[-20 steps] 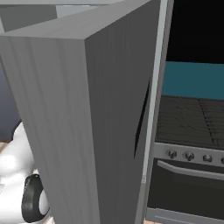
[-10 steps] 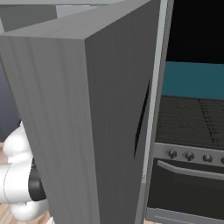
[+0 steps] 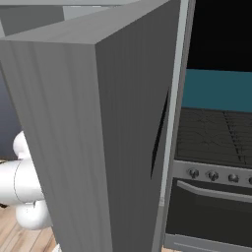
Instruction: Take out the milk from the fridge and place it on the tray on the counter. Then take the sugar cube near the tray and place it in the tray.
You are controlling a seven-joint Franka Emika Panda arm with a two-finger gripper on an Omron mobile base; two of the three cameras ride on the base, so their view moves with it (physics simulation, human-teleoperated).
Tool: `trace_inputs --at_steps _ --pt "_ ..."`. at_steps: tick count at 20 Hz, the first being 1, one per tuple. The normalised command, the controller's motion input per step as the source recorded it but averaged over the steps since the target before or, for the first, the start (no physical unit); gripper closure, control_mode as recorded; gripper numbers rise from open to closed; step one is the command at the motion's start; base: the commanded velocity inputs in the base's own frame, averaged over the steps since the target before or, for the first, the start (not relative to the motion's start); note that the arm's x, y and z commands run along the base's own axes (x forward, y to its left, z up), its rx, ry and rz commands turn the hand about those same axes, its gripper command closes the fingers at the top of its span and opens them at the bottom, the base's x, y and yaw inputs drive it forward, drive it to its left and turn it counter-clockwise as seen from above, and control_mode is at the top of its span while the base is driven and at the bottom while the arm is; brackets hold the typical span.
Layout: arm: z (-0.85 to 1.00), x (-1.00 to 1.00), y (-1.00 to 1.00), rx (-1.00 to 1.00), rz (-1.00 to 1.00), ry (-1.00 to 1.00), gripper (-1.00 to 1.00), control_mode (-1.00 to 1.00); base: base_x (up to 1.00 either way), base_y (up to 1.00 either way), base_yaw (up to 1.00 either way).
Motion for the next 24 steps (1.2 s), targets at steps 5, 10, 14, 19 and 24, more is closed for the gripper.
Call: trace_inputs --at_steps 5,10,14,19,24 --pt "-0.15 0.45 0.08 0.00 0.00 0.00 -1.00 -1.00 0.00 0.00 0.00" --pt "-0.13 0.33 0.00 0.00 0.00 0.00 -1.00 -1.00 0.00 0.00 0.00" --pt "-0.08 0.18 0.00 0.00 0.02 0.00 -1.00 -1.00 0.00 0.00 0.00" --pt "-0.12 0.16 0.00 0.00 0.01 0.00 1.00 -1.00 0.00 0.00 0.00" --pt "-0.10 0.11 0.00 0.00 0.01 0.00 1.00 -1.00 0.00 0.00 0.00"
